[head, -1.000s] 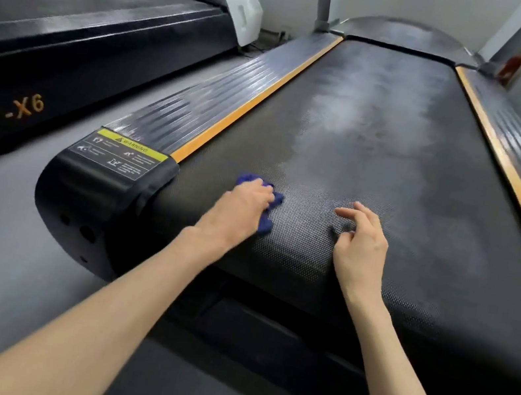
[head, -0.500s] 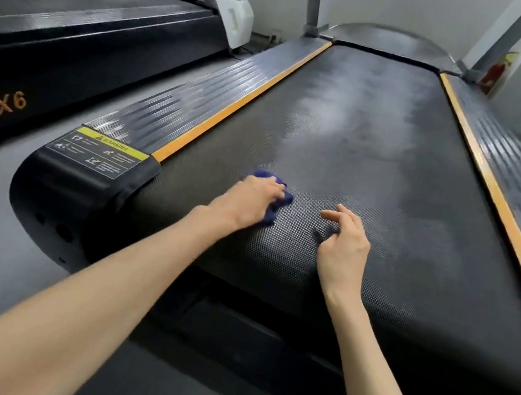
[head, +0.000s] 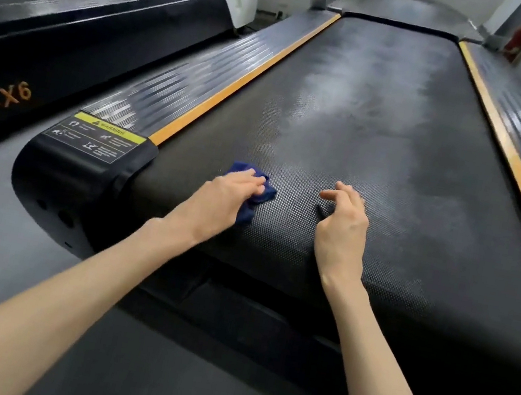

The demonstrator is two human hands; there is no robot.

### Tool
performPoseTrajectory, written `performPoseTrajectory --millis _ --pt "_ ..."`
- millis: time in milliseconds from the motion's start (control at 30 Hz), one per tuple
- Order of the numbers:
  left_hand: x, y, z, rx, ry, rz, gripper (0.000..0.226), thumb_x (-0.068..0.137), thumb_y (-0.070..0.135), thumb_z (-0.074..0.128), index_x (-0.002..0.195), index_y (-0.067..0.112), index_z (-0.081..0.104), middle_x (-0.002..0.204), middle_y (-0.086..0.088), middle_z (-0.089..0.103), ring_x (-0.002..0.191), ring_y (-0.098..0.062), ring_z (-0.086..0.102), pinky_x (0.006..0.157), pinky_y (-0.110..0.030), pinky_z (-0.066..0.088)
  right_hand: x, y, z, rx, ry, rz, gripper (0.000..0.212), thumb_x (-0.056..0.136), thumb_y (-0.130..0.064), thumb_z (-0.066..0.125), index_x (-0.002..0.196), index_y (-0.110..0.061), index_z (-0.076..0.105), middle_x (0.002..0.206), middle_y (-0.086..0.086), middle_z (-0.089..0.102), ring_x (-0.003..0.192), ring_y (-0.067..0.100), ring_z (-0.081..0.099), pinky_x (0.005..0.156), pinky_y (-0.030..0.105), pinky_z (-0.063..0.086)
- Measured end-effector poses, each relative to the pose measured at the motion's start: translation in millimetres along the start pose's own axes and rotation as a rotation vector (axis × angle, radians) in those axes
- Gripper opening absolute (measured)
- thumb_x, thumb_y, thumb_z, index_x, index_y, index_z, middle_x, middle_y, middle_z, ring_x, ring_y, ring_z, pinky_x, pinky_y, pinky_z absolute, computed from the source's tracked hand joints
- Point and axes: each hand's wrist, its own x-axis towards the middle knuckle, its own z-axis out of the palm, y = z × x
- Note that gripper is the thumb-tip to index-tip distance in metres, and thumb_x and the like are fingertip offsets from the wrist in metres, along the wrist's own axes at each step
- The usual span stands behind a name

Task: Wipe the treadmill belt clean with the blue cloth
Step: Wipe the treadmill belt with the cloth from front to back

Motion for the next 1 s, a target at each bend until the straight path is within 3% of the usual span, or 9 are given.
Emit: performPoseTrajectory --millis 100,167,300,467,567,667,833,900,1000 --pt "-32.9 -9.0 -4.7 0.004 0.085 0.102 0.04 0.087 0.009 0.05 0.125 -0.003 0.055 0.136 -0.013 0.049 0.131 -0.022 0.039 0.111 -0.022 0.022 -1.6 -2.0 -1.8 0.009 -0.008 -0.008 0.048 0.079 0.018 0.033 0.114 -0.002 0.059 0.139 0.011 0.046 0.137 0.021 0.03 0.112 0.024 0.017" --pt "-43.4 -31.2 -11.7 -0.017 0.228 -0.043 0.042 0.091 0.013 0.041 0.13 -0.002 0.051 0.135 -0.012 0.049 0.129 -0.023 0.042 0.11 -0.02 0.024 -2.4 -2.4 -2.0 0.014 -0.008 -0.008 0.048 0.079 0.018 0.034 0.114 -0.001 0.059 0.139 0.011 0.045 0.138 0.022 0.029 0.112 0.023 0.016" --pt "-51.8 -34.9 -8.5 -0.033 0.487 -0.367 0.038 0.091 -0.007 0.047 0.128 -0.002 0.049 0.126 -0.019 0.056 0.118 -0.03 0.054 0.102 -0.033 0.041 -5.4 -1.5 0.7 -0.004 -0.008 -0.017 0.044 0.081 0.016 0.036 0.115 -0.002 0.058 0.141 0.011 0.044 0.139 0.023 0.027 0.106 0.012 0.005" --pt "-43.5 0.1 11.7 0.002 0.383 -0.08 0.04 0.091 0.002 0.043 0.13 0.0 0.05 0.137 -0.013 0.049 0.131 -0.022 0.042 0.113 -0.022 0.024 -6.3 -5.7 -2.4 0.03 0.02 -0.038 0.041 0.083 0.013 0.039 0.114 -0.003 0.06 0.137 0.011 0.048 0.136 0.021 0.033 0.11 0.012 0.004" --pt "-46.1 8.5 -1.6 -0.269 0.449 -0.167 0.036 0.095 0.012 0.041 0.127 0.003 0.054 0.127 -0.005 0.057 0.12 -0.009 0.049 0.105 -0.016 0.033 -21.0 -26.4 -4.6 0.105 0.066 -0.139 0.041 0.079 0.012 0.043 0.112 -0.004 0.061 0.13 0.011 0.054 0.129 0.022 0.042 0.115 0.033 0.025" --pt "-57.6 -2.4 -19.8 -0.336 0.479 -0.243 0.029 0.094 0.001 0.043 0.114 0.008 0.062 0.113 -0.001 0.064 0.104 -0.004 0.056 0.092 -0.01 0.041 -39.9 -71.5 15.3 0.118 -0.017 -0.263 0.042 0.079 -0.003 0.043 0.117 -0.007 0.059 0.129 0.009 0.054 0.122 0.022 0.046 0.107 0.029 0.032" --pt "-86.5 -34.1 -32.7 -0.055 0.446 -0.412 0.046 0.078 -0.014 0.041 0.11 0.009 0.065 0.112 -0.007 0.066 0.106 -0.02 0.057 0.092 -0.02 0.039 -40.7 -137.2 80.4 -0.169 -0.377 -0.082 0.064 0.095 -0.043 0.035 0.145 -0.004 0.019 0.152 0.022 0.014 0.141 0.034 0.012 0.115 0.042 0.01" --pt "-98.5 -46.2 -37.3 0.001 0.429 -0.451 0.052 0.076 -0.017 0.039 0.114 0.008 0.065 0.118 -0.008 0.064 0.112 -0.021 0.055 0.096 -0.021 0.037 -43.9 -139.4 100.8 -0.291 -0.372 -0.098 0.064 0.096 -0.04 0.035 0.145 -0.003 0.017 0.152 0.025 0.01 0.141 0.039 0.007 0.115 0.045 0.007" --pt "-110.4 -56.4 -43.7 0.006 0.443 -0.461 0.055 0.074 -0.02 0.038 0.114 0.007 0.065 0.117 -0.008 0.064 0.111 -0.02 0.058 0.099 -0.02 0.038 -46.8 -140.3 119.3 -0.332 -0.283 -0.248 0.049 0.095 -0.017 0.038 0.14 -0.001 0.028 0.148 0.025 0.023 0.138 0.04 0.019 0.112 0.046 0.016"
